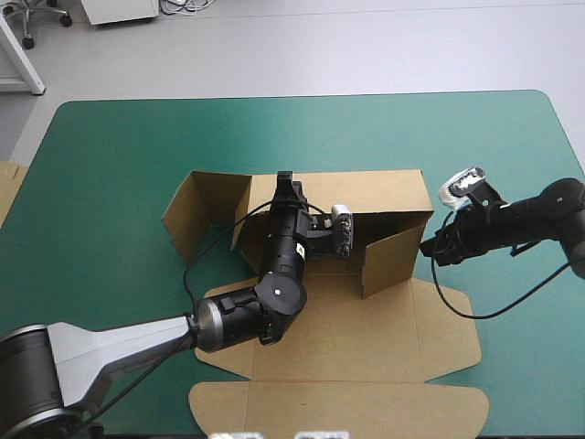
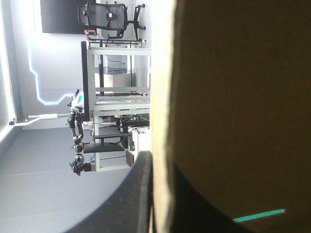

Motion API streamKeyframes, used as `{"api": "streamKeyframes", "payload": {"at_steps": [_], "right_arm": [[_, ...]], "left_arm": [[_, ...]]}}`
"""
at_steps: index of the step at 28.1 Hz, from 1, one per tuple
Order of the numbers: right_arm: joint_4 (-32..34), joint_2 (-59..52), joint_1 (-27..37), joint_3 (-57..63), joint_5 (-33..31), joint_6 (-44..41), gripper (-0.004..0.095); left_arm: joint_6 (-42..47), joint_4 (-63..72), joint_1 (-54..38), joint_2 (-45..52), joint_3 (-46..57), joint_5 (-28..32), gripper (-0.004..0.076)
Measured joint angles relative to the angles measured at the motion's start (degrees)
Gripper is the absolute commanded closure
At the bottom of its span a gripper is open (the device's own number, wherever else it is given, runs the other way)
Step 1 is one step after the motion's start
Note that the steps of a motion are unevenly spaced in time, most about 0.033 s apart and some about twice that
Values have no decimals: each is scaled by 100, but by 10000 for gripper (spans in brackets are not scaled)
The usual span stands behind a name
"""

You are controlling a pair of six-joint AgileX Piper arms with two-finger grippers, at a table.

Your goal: Fold the box

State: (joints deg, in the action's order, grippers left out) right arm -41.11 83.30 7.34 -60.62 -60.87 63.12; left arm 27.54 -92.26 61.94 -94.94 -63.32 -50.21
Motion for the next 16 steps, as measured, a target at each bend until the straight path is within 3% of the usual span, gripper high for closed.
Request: {"api": "streamKeyframes", "payload": {"at_steps": [11, 16], "right_arm": [[123, -793, -123, 47, -357, -448, 437], [141, -959, -123, 47, -142, -520, 423]], "left_arm": [[-19, -34, 0, 0, 0, 113, 734], [-19, -44, 0, 0, 0, 137, 734]]}}
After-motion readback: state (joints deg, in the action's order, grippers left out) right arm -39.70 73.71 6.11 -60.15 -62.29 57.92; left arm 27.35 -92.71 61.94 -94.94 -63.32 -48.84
